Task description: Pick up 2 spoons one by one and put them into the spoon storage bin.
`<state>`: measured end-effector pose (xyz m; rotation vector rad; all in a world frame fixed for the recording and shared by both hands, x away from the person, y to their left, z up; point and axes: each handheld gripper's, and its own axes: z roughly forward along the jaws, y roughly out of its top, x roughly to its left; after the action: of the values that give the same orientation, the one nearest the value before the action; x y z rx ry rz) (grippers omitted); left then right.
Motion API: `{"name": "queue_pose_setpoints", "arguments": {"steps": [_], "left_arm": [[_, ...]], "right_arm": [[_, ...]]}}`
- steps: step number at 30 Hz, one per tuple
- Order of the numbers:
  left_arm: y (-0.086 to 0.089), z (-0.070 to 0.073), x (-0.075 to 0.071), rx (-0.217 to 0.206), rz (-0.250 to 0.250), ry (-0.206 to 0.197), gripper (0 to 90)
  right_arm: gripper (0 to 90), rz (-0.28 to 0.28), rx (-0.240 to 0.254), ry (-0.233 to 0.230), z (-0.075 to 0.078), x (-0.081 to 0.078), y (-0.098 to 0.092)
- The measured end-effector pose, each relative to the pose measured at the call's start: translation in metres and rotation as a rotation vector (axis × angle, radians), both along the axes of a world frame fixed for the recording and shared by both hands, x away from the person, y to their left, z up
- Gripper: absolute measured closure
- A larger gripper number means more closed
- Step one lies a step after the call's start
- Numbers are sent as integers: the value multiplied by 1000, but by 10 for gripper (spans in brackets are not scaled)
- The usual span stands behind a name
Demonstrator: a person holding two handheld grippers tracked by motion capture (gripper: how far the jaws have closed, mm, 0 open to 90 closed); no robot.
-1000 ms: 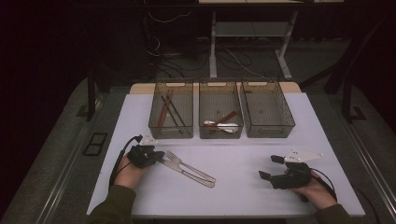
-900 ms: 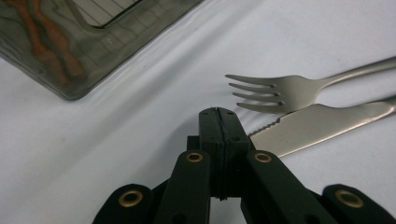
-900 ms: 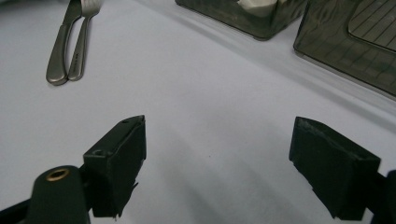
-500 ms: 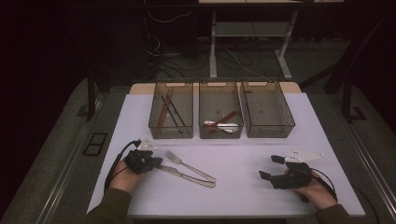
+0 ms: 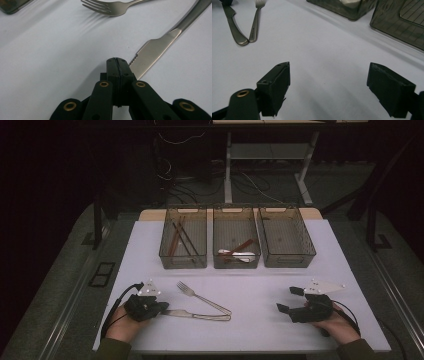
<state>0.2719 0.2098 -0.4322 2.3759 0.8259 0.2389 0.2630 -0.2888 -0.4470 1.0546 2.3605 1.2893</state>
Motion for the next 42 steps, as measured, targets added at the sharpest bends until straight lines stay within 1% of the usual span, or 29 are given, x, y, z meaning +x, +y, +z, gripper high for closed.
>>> {"name": "queue_pose_setpoints", "arguments": {"steps": [1, 3, 4, 6, 8, 10, 11, 13, 14, 15, 17, 18, 19, 20, 21, 22, 23, 24, 26, 29, 30, 31, 32, 33, 35, 36, 39, 40, 42], "left_arm": [[-3, 1, 0, -14, 4, -2, 891], [-11, 4, 2, -29, -25, -17, 891], [-17, 5, 2, -48, -33, -23, 891], [-29, 7, 4, -67, -67, -33, 891], [-45, 8, 6, -80, -103, -33, 891], [-56, 6, 7, -62, -140, -31, 891], [-62, 3, 7, -53, -149, -24, 891], [-70, -2, 7, -9, -162, -15, 891], [-72, -4, 6, 4, -167, -14, 891], [-71, -4, 6, -1, -165, -13, 891], [-69, -4, 5, -6, -166, 4, 891], [-67, -3, 4, -10, -163, 3, 892], [-66, -4, 3, -15, -157, 12, 892], [-65, -3, 2, -13, -164, 14, 892], [-64, -3, 0, -17, -161, 19, 892], [-63, -3, -1, -12, -170, 15, 892], [-62, -3, -4, -20, -161, 25, 892], [-61, -3, -5, -15, -176, 21, 892], [-59, -3, -11, -25, -178, 37, 892], [-58, -3, -17, -26, -199, 34, 892], [-59, -3, -19, -31, -197, 44, 891], [-58, -3, -19, -28, -211, 38, 891], [-59, -3, -19, -31, -214, 38, 891], [-59, -2, -17, -34, -222, 27, 890], [-61, 2, -17, -76, -220, 29, 876], [-63, 4, -18, -97, -229, 24, 845], [-72, 6, -20, -135, -280, 17, 786], [-76, 5, -21, -137, -300, 11, 766], [-82, 1, -22, -128, -327, -4, 740]], "right_arm": [[184, -1, 0, 1, 0, 0, 0], [184, 2, 1, 0, 0, 0, 1], [184, 3, 0, 1, 0, 0, 1], [184, 2, 0, 1, 0, 0, 1], [184, 2, 0, 2, 0, 0, 1], [184, 1, 0, 2, 0, 0, 1], [184, 1, 0, 1, 0, 0, 1], [184, 2, 1, -2, 0, 0, 1], [184, 2, 2, -1, 0, 0, 0], [184, 2, 3, -2, 0, 0, 0], [184, 2, 3, -3, 0, 0, -1], [184, 2, 4, -3, 0, 0, -1], [184, 1, 5, -2, 0, 0, -1], [184, 1, 5, -1, 0, 0, -1], [184, 1, 4, -1, 0, 0, 0], [184, 1, 3, -1, 0, 0, 0], [184, 1, 3, -2, 0, 0, 0], [184, 1, 3, -2, 0, 0, 0], [184, 0, 3, -1, 0, 0, 0], [184, -1, 2, 0, 0, 0, 0], [184, 0, 1, -1, 0, 0, 0], [184, 1, 1, -1, 0, 0, 0], [184, 2, 2, -2, 0, 0, 1], [184, 2, 2, -1, 0, 0, 1], [184, 2, 2, 0, 0, 0, 1], [184, 3, 1, 0, 0, 0, 1], [184, 2, 1, 2, 0, 0, 1], [184, 2, 2, 2, 0, 0, 1], [184, 3, 0, 2, 0, 0, 1]]}}
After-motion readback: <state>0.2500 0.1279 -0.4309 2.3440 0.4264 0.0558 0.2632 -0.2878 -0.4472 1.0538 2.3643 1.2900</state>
